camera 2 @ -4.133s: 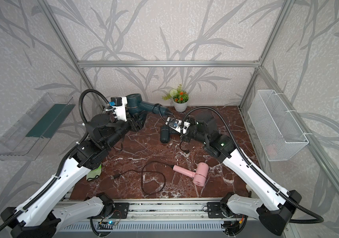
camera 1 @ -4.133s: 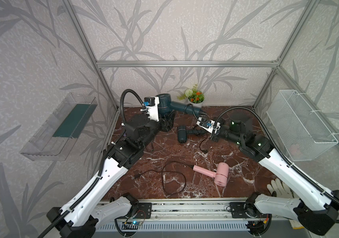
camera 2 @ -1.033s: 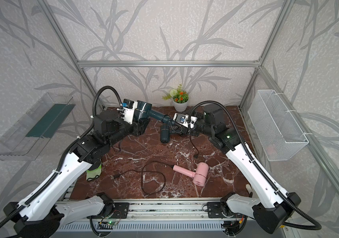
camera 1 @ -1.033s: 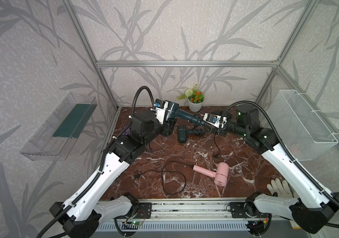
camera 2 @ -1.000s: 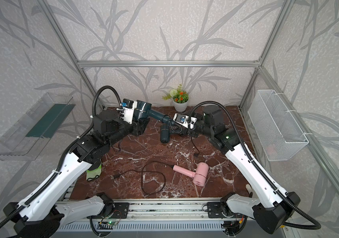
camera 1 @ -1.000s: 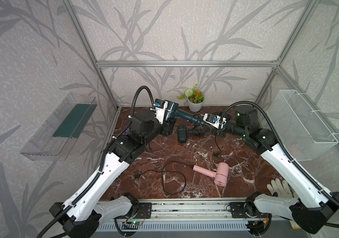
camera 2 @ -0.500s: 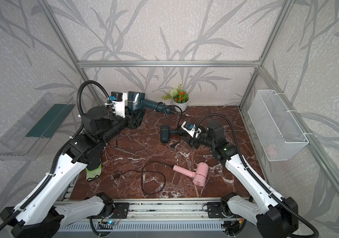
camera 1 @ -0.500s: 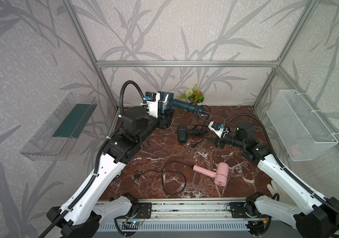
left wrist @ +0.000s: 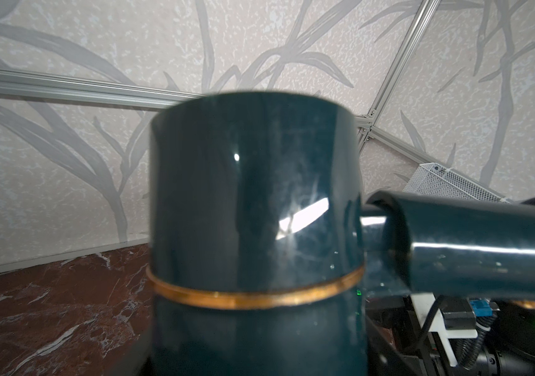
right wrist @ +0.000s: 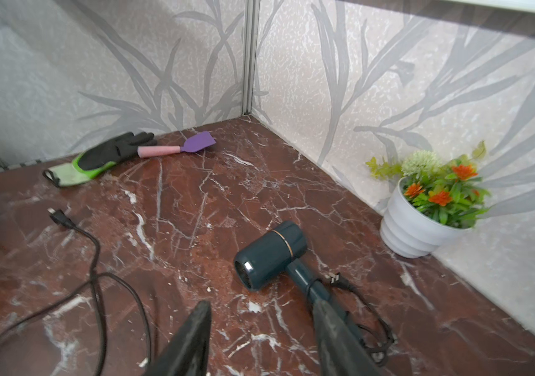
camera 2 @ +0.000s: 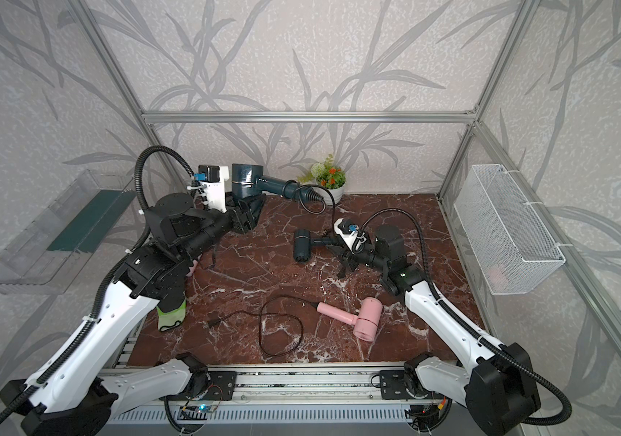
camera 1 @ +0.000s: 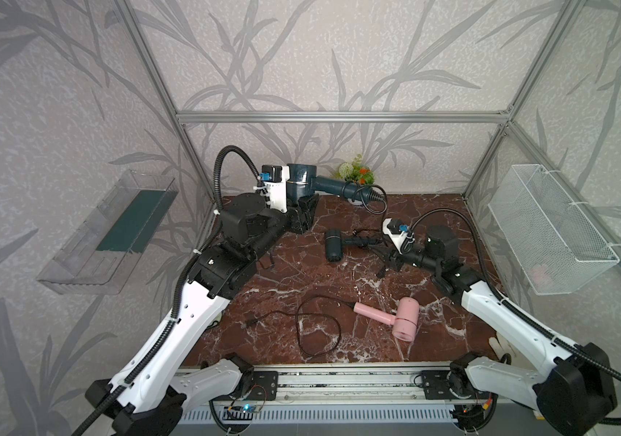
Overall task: Wrap the cord around the hair dryer
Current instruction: Wrap the power cord around the hair dryer.
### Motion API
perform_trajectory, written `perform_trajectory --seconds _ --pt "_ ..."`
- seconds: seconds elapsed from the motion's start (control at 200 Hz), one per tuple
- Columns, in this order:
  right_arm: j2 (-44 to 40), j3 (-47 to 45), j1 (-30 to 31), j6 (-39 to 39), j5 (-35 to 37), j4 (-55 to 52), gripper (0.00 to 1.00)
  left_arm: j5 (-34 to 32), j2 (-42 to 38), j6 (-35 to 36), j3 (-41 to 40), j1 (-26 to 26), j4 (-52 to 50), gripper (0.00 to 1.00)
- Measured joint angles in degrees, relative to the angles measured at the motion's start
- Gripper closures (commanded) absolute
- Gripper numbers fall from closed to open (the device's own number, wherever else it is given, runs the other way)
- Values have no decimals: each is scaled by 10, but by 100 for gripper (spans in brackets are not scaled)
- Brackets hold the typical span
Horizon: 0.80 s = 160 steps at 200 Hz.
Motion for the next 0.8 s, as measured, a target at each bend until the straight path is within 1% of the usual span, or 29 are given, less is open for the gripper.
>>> perform_trajectory --seconds 0.03,0.035,0.15,0.26,0.41,0.56,0.695,0.8 --pt "0 -1 0 3 1 0 99 0 0 -2 0 0 0 100" --pt "0 -1 0 2 1 0 100 0 0 -3 0 0 0 100" --pt "0 -1 0 11 7 0 100 4 0 -12 1 2 4 100" --pt "4 11 0 15 12 -1 100 30 5 -30 1 3 9 100" --pt "47 90 0 14 20 -3 100 81 19 -58 1 3 12 100" --pt "99 168 0 14 22 -5 100 116 26 -62 1 3 -6 100" --pt "143 221 0 12 20 -19 100 123 29 -55 3 2 -41 100" --pt "152 238 3 0 22 -37 100 120 34 -46 10 2 -62 100"
